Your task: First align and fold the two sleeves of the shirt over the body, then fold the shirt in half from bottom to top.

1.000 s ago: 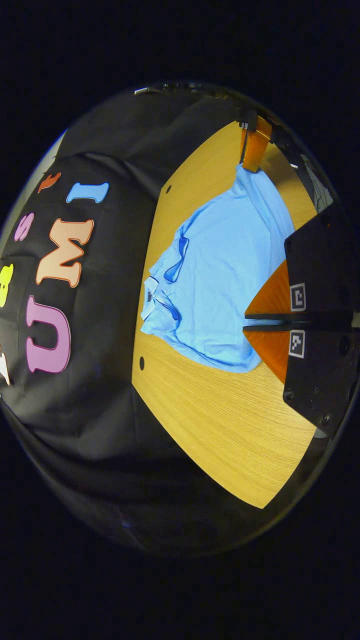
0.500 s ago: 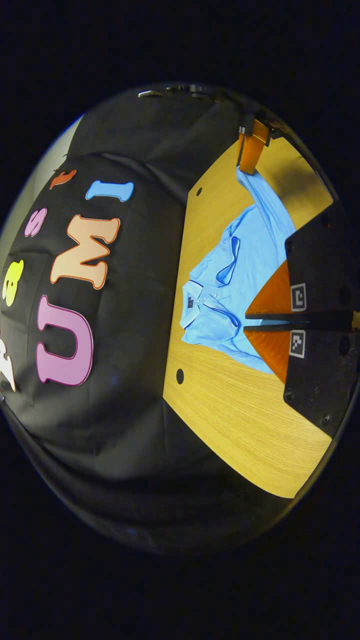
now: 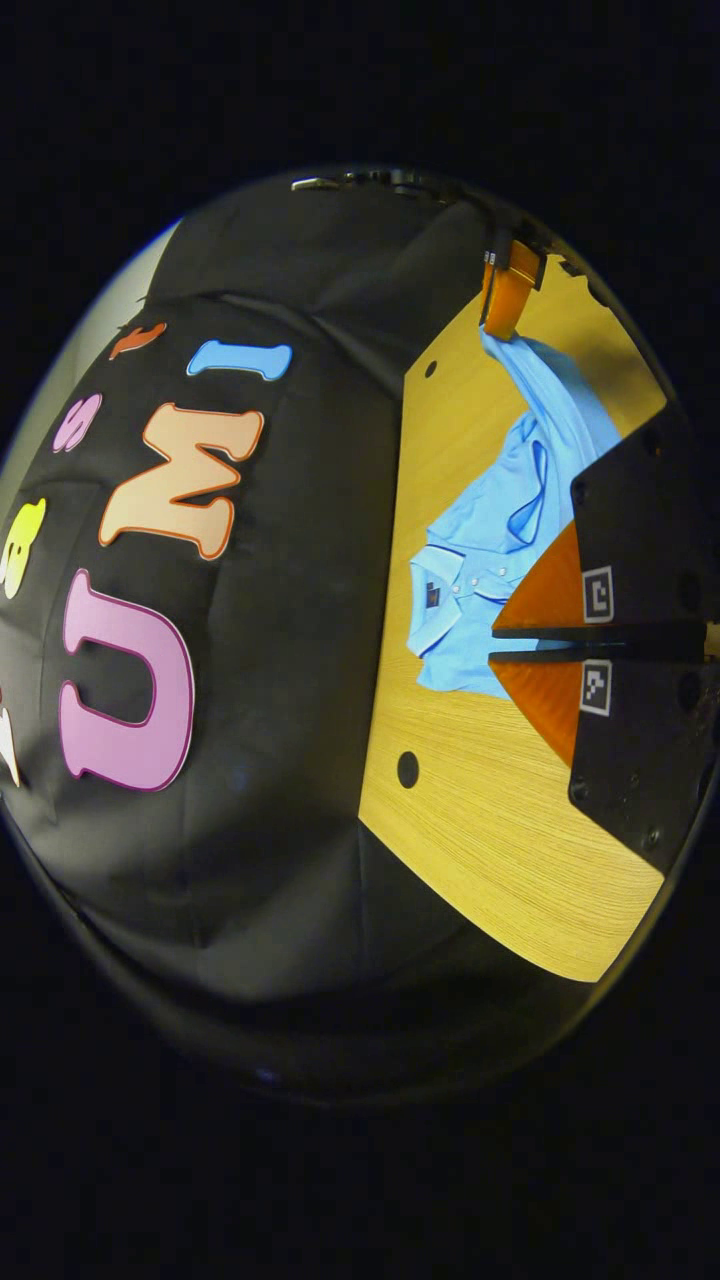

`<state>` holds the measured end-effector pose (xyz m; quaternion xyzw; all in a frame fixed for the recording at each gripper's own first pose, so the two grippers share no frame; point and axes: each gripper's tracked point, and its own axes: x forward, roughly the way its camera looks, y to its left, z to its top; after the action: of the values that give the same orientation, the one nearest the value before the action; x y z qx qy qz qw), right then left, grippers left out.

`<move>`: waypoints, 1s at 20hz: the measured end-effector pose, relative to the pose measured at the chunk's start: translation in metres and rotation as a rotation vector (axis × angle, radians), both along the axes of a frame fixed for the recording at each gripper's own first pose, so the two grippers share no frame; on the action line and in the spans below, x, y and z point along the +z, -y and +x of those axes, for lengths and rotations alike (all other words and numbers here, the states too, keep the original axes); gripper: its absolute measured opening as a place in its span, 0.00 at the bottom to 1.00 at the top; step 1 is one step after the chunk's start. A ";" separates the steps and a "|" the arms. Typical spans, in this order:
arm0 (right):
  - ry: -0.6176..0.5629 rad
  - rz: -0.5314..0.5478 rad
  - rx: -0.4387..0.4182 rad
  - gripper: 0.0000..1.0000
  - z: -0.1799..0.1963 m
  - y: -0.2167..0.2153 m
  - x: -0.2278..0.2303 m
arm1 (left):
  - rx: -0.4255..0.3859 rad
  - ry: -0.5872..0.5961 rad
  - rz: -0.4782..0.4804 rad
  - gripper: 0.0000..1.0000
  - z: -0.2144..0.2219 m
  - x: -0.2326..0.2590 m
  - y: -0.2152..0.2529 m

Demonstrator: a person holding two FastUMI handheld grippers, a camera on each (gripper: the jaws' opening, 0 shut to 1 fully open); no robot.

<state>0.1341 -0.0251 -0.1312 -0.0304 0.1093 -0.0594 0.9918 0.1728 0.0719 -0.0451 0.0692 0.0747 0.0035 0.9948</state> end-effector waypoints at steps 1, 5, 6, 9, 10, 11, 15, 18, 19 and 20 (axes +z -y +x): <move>0.003 0.002 -0.006 0.00 0.013 0.001 0.003 | -0.002 0.007 0.002 0.00 0.014 0.005 -0.001; 0.006 -0.023 -0.021 0.03 0.072 0.008 0.008 | -0.017 0.021 0.027 0.00 0.070 0.018 -0.007; -0.003 -0.022 -0.015 0.03 0.089 0.006 0.008 | -0.017 0.022 0.040 0.00 0.084 0.019 -0.010; -0.004 -0.030 -0.016 0.03 0.137 0.007 0.007 | 0.001 0.011 0.035 0.00 0.123 0.012 -0.022; -0.008 -0.027 -0.016 0.03 0.150 0.006 0.005 | 0.010 0.000 0.018 0.00 0.133 0.009 -0.027; -0.015 -0.023 -0.018 0.03 0.163 0.007 0.000 | 0.016 -0.006 0.006 0.00 0.143 0.004 -0.032; -0.070 0.011 -0.032 0.03 0.193 0.015 -0.029 | 0.023 -0.029 0.012 0.00 0.165 -0.011 -0.046; -0.106 0.011 -0.034 0.10 0.196 0.017 -0.046 | 0.023 -0.060 0.019 0.00 0.169 -0.022 -0.052; -0.112 0.014 -0.029 0.15 0.196 0.017 -0.046 | 0.016 -0.067 0.010 0.00 0.169 -0.024 -0.050; -0.118 0.013 -0.029 0.27 0.195 0.015 -0.048 | 0.014 -0.072 0.007 0.00 0.171 -0.024 -0.050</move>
<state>0.3293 -0.0403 -0.1794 -0.0258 0.1684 -0.0712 0.9828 0.3436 0.1220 -0.0691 0.0723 0.1110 0.0082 0.9911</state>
